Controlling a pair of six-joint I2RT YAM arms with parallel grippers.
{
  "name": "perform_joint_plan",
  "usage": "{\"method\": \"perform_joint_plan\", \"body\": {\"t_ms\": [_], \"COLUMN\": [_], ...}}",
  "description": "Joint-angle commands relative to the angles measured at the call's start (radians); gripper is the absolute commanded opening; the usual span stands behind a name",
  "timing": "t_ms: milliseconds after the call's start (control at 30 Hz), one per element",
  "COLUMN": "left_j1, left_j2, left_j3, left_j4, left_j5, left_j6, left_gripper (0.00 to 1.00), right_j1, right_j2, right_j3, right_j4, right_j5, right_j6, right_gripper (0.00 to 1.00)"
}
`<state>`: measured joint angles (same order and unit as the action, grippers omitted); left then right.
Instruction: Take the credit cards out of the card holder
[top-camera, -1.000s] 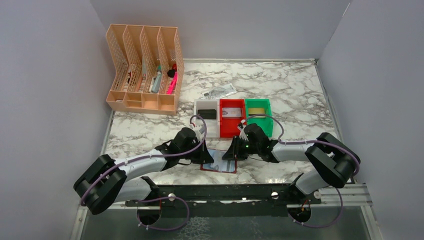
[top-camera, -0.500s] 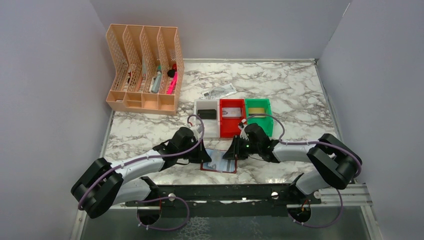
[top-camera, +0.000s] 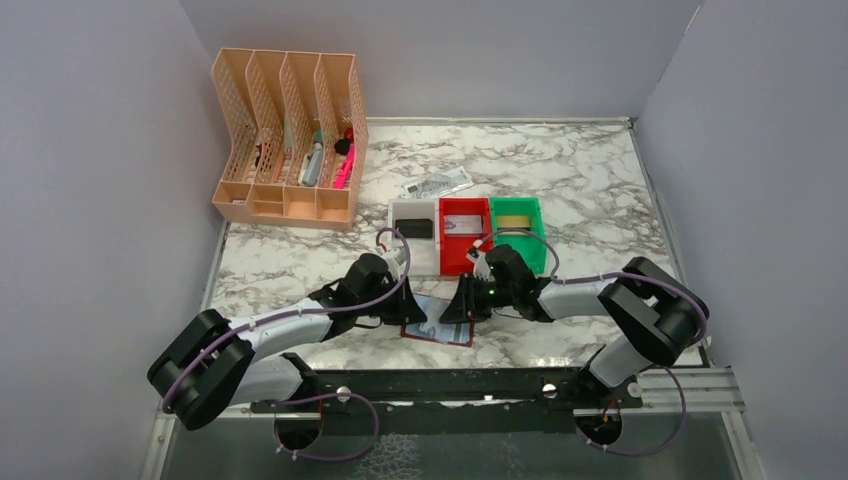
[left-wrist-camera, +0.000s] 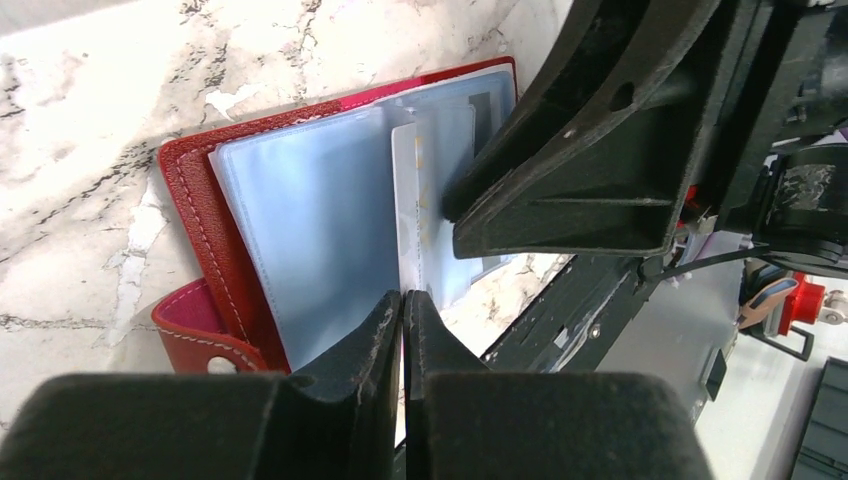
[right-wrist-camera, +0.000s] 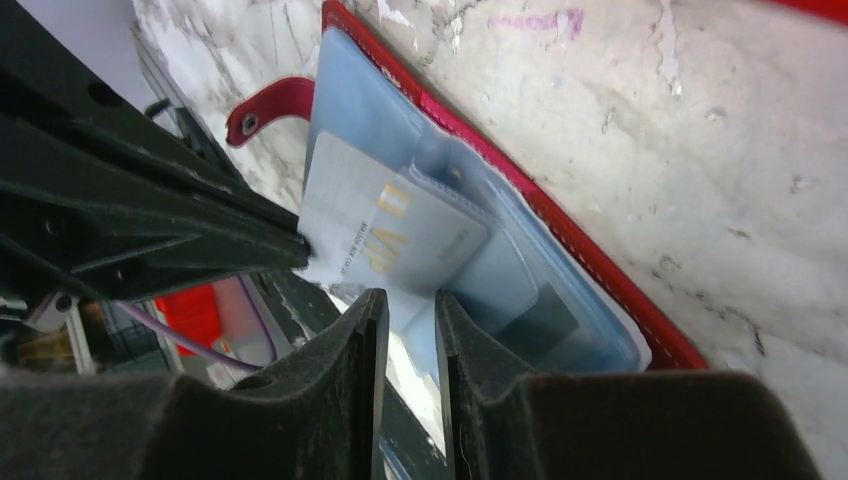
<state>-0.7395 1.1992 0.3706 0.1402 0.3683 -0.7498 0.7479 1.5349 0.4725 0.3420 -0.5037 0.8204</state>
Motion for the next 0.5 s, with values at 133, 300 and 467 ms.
{"method": "perform_joint_plan", "body": {"t_ms": [133, 300, 467], "left_j1": [0.005, 0.005, 0.005], "left_j2": [0.052, 0.097, 0.097], "left_j3": [-0.014, -0.02, -0.016], "left_j4": [0.096, 0.148, 0.141], "left_j5": [0.079, 0.11, 0.09], "left_j6": [-0.014, -0.031, -0.031], "left_gripper": [0.17, 0.19, 0.17], "right_j1": [0.0, 0.001, 0.001], "right_j2": [0.085, 0.087, 0.083], "right_j3": [-0.056, -0.077, -0.078], "right_j4": [0.075, 0.089, 0.081], "right_j5": [0.012, 0.028, 0.039], "right_j6": [0.071, 0.088, 0.088], "right_gripper": [0.3, 0.3, 0.3]}}
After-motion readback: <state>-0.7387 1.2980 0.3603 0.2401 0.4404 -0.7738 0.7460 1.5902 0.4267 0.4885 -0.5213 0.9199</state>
